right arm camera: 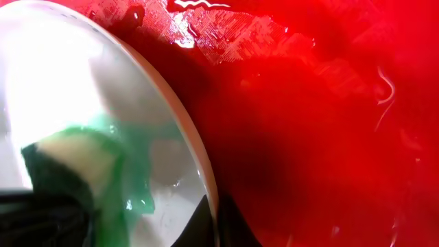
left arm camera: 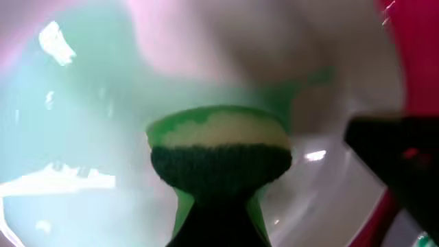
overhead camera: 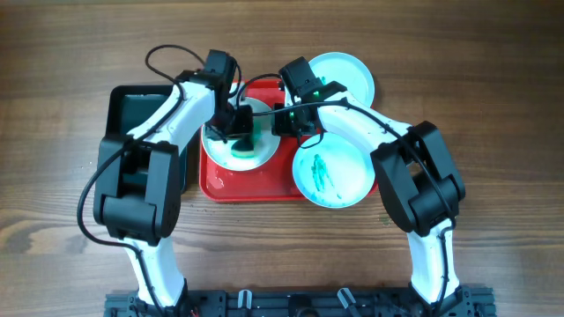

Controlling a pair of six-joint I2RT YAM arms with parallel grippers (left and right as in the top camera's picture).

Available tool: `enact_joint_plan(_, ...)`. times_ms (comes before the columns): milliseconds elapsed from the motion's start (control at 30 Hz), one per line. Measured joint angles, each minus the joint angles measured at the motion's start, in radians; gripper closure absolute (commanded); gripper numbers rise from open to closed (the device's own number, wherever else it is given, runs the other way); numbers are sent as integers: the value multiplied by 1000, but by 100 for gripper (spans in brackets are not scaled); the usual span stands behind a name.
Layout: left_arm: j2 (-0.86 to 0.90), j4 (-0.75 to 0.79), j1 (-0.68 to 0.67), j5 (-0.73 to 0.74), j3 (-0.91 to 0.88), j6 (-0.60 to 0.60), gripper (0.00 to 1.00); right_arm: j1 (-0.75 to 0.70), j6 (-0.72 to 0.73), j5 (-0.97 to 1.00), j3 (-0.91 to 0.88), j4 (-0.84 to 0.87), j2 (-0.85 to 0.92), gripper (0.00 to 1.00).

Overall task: Clean dirty plates on tray and stack at the side
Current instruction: 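Scrub the left white plate with the sponge while the right gripper holds it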

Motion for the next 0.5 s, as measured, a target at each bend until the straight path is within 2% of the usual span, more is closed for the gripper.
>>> enact_joint_plan(133, 0, 84, 19, -132, 0, -133, 96, 0, 0, -3, 1, -2, 0, 96)
enact_joint_plan(200, 0, 87, 28, -231, 0, -201, 96, 0, 0, -3, 2, -2, 0, 96)
enact_joint_plan(300, 0, 38, 26, -270, 3, -238, 96, 0, 0, -3, 2, -2, 1, 96)
enact_joint_plan(367, 0, -24, 28, -222, 6, -217, 96, 0, 0, -3, 2, -3, 1, 96)
enact_joint_plan(500, 0, -83, 40, 12, 6, -106, 96, 0, 0, -3, 2, -3, 1, 96)
